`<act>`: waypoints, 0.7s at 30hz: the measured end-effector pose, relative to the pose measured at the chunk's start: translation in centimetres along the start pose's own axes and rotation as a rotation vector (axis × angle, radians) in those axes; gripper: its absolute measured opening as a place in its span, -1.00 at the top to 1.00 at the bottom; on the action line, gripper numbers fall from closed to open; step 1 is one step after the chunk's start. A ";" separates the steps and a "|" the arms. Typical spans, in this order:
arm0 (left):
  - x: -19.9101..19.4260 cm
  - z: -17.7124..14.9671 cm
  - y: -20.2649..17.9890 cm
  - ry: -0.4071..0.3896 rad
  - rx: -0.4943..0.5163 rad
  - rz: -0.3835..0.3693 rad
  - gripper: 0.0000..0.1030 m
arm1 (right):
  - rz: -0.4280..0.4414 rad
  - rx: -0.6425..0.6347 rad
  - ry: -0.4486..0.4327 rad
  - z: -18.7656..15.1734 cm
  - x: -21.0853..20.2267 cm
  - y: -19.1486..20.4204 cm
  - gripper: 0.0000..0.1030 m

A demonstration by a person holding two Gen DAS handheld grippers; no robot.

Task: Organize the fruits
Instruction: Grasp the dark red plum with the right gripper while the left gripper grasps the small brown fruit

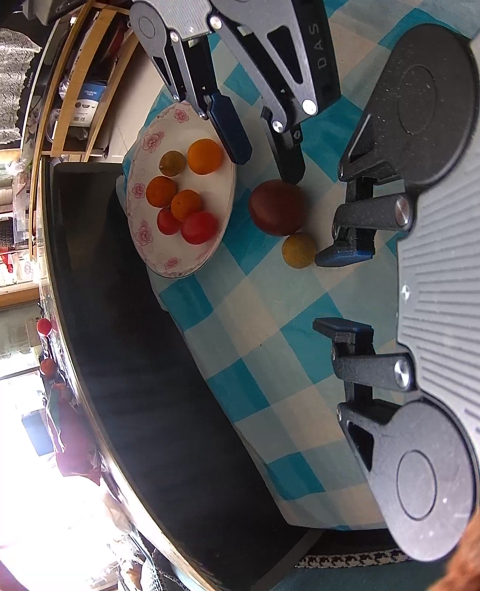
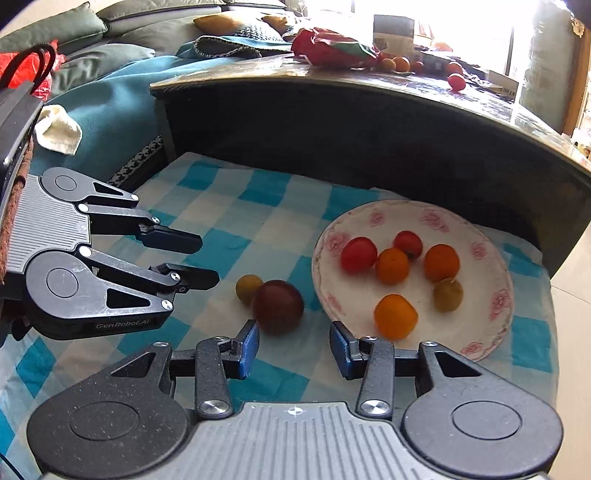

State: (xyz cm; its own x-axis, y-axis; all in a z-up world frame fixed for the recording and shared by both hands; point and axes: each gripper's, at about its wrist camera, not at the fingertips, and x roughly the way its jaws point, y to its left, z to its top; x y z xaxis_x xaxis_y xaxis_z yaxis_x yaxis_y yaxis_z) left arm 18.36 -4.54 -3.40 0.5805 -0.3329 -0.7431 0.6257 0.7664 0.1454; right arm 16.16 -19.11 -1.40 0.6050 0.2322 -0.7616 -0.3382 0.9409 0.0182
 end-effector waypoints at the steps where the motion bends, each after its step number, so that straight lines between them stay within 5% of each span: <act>1: 0.1 -0.1 0.1 0.003 -0.003 -0.009 0.23 | -0.003 -0.002 0.004 0.1 0.5 0.1 0.29; 13: 1.0 -1.0 1.1 0.019 -0.019 -0.069 0.23 | 0.005 0.007 -0.004 1.5 3.4 0.9 0.19; 21: 2.6 0.3 -0.4 -0.006 0.012 -0.104 0.22 | -0.003 0.054 0.030 1.5 2.7 0.2 0.38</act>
State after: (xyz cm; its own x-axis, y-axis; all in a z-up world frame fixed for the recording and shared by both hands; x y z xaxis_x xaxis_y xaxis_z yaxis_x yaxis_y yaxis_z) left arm 19.78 -5.86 -5.19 0.5150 -0.4138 -0.7507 0.6889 0.7209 0.0752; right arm 18.77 -17.92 -2.51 0.5843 0.2223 -0.7805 -0.2962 0.9538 0.0499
